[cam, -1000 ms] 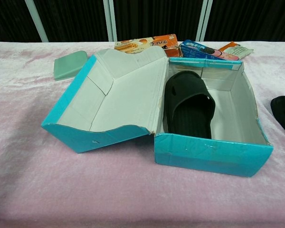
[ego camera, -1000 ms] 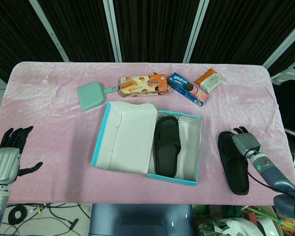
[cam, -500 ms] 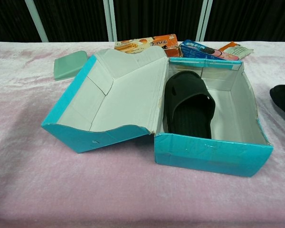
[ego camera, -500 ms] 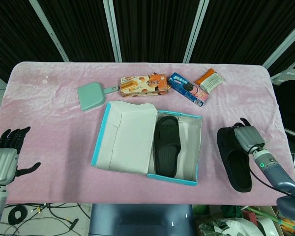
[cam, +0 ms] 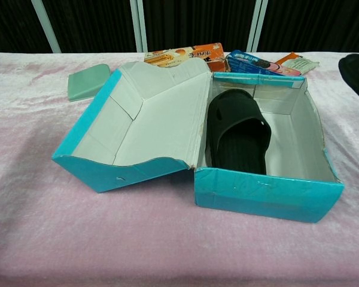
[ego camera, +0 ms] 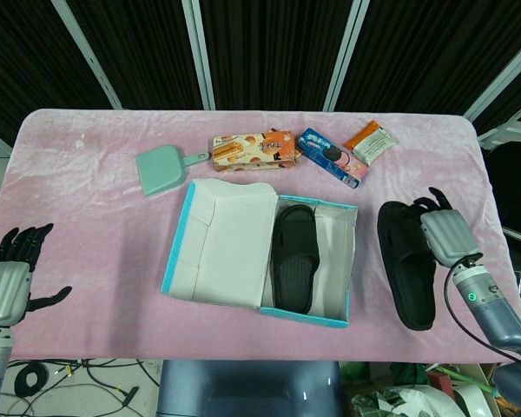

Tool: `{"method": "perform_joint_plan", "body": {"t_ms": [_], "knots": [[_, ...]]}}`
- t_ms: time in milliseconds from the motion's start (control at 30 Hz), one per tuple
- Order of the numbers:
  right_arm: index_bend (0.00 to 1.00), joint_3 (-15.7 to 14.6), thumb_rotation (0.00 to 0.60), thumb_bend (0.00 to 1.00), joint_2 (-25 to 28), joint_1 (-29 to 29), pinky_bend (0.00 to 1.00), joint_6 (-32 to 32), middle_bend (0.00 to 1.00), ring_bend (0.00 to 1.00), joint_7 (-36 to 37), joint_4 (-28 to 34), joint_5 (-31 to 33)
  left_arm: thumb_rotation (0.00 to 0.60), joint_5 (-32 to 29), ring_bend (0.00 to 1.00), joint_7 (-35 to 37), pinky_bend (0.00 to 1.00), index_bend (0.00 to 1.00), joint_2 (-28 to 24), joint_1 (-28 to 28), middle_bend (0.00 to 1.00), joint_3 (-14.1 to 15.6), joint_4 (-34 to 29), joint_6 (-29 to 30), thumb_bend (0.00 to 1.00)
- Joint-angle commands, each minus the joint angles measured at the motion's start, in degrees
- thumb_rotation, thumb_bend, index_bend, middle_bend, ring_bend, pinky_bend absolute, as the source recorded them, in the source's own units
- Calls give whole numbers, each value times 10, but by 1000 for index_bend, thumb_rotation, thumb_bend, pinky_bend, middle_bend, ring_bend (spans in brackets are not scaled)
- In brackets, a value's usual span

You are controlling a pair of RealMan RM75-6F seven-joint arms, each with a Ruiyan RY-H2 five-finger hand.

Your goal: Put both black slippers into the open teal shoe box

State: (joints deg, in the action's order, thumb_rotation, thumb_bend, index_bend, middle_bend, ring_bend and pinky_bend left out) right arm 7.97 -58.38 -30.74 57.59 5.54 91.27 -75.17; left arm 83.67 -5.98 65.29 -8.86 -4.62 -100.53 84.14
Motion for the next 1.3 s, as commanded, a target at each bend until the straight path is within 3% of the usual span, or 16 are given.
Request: {"method": "perform_joint_plan", "body": {"t_ms": [33, 367, 600, 900, 1300], "knots": [[525, 20, 600, 436, 10, 8, 29, 21, 475, 205, 20, 35, 9, 600, 0, 63, 1, 0, 0, -1, 0, 114, 0, 1, -1, 0], [545, 48, 600, 467, -7, -3, 29, -13, 479, 211, 116, 104, 52, 600, -1, 63, 2, 0, 0, -5, -1, 114, -1, 2, -3, 0], [560, 73, 600, 483, -59, -17, 29, -20, 484, 213, 169, 114, 73, 600, -1, 63, -5, 0, 0, -16, -4, 114, -5, -8, -4, 0], [561, 98, 600, 486, -153, -36, 29, 27, 481, 213, 149, 67, 84, 600, 0, 63, -18, 0, 0, -30, -7, 113, -8, -24, -5, 0], [561, 101, 600, 489, -266, -36, 29, 94, 466, 196, 169, -63, 52, 600, -3, 63, -25, 0, 0, -34, -6, 113, -7, -33, -4, 0]]}}
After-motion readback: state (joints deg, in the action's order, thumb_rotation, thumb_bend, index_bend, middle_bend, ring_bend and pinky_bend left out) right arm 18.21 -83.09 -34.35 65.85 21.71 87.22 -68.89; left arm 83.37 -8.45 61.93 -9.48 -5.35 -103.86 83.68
